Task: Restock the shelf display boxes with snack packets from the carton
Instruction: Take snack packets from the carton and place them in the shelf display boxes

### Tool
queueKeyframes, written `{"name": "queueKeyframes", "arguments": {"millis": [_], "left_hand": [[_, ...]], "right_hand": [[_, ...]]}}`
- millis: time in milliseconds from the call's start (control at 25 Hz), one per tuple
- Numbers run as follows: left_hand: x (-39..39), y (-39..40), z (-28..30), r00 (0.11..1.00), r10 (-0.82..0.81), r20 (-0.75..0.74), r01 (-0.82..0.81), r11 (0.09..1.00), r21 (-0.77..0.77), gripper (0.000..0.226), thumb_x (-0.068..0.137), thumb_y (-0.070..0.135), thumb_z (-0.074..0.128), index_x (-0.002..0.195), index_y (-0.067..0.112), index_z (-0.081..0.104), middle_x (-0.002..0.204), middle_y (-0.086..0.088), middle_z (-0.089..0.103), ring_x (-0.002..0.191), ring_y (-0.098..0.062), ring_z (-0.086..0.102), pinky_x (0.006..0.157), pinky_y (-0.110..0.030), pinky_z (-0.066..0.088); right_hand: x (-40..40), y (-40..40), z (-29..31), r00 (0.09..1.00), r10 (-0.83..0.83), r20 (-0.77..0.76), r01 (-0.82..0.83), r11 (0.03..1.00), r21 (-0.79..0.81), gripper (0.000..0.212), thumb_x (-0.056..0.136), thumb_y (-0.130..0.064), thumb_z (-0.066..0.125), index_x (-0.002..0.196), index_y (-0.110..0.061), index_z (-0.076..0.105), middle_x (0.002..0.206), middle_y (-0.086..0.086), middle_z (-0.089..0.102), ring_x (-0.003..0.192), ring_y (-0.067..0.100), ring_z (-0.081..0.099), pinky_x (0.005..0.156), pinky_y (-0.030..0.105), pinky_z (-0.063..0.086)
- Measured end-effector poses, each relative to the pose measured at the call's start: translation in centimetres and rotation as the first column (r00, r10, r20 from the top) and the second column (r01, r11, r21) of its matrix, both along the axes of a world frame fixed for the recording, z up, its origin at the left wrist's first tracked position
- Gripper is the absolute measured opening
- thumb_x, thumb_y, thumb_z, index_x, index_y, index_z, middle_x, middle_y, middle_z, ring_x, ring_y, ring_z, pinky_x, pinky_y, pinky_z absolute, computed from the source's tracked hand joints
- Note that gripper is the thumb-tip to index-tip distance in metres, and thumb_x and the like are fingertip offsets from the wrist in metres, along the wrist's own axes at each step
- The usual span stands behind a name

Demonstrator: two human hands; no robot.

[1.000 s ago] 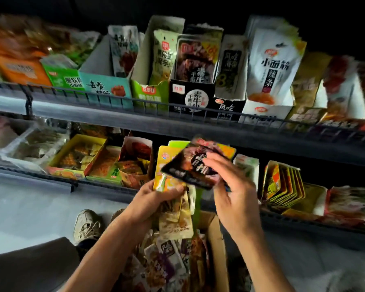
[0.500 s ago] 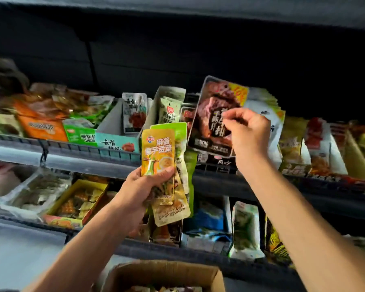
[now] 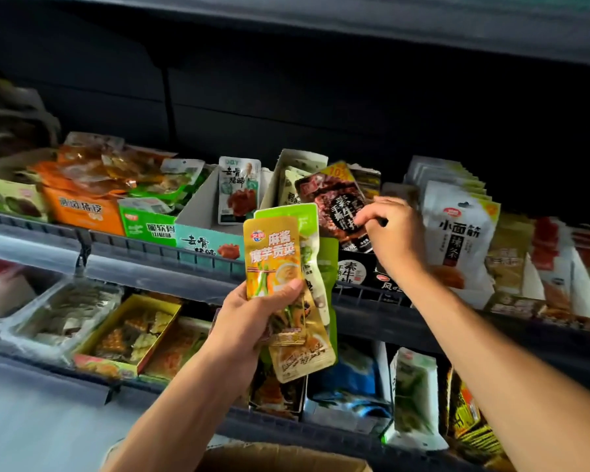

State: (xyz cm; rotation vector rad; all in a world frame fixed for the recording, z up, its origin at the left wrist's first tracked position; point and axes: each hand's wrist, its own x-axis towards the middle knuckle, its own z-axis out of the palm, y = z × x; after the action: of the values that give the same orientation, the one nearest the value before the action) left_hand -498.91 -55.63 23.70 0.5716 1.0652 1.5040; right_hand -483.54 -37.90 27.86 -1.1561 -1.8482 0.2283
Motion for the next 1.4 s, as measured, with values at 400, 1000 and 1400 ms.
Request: {"name": "queueKeyframes", "arguments": {"millis": [400, 1000, 1400], "left_hand": [[0.5, 0.4, -0.6, 0.999, 0.046, 0.018, -0.045, 0.998, -0.036, 0.042, 0.077, 0.017, 0.077, 0.117, 0.009, 0.066, 0.104, -0.017, 0.075, 0.094, -0.037, 0.073, 0.082, -0.050, 0.058], [3.1, 1.6, -0.7, 0.996, 0.044, 0.074, -0.049, 0.997, 0.065, 0.038, 0.081, 0.019, 0.072, 0.118, 0.014, 0.066, 0.110, -0.017, 0.073, 0.099, -0.036, 0.071, 0.089, -0.057, 0.055], [8.5, 2.8, -0.2, 0.988, -0.157, -0.015, 0.157, 0.976, 0.153, 0.038, 0.087, 0.004, 0.060, 0.122, 0.020, 0.062, 0.109, -0.012, 0.074, 0.091, -0.027, 0.073, 0.077, -0.042, 0.061]], "right_hand": [[-2.2, -1.6, 0.5, 0.849, -0.243, 0.468, 0.230, 0.969, 0.086, 0.082, 0.081, -0.049, 0.074, 0.143, -0.020, 0.029, 0.142, 0.008, 0.046, 0.124, 0.029, 0.053, 0.103, 0.049, 0.041], [0.7, -9.9, -1.1, 0.932, 0.349, -0.095, -0.353, 0.936, -0.020, 0.020, 0.095, -0.036, 0.058, 0.092, -0.017, 0.064, 0.083, -0.008, 0.062, 0.069, 0.007, 0.059, 0.056, 0.026, 0.048], [5.6, -9.3, -1.9, 0.970, 0.057, -0.237, -0.146, 0.915, -0.377, 0.030, 0.077, -0.047, 0.078, 0.091, -0.027, 0.060, 0.085, -0.008, 0.069, 0.080, 0.012, 0.067, 0.071, 0.036, 0.057]]}}
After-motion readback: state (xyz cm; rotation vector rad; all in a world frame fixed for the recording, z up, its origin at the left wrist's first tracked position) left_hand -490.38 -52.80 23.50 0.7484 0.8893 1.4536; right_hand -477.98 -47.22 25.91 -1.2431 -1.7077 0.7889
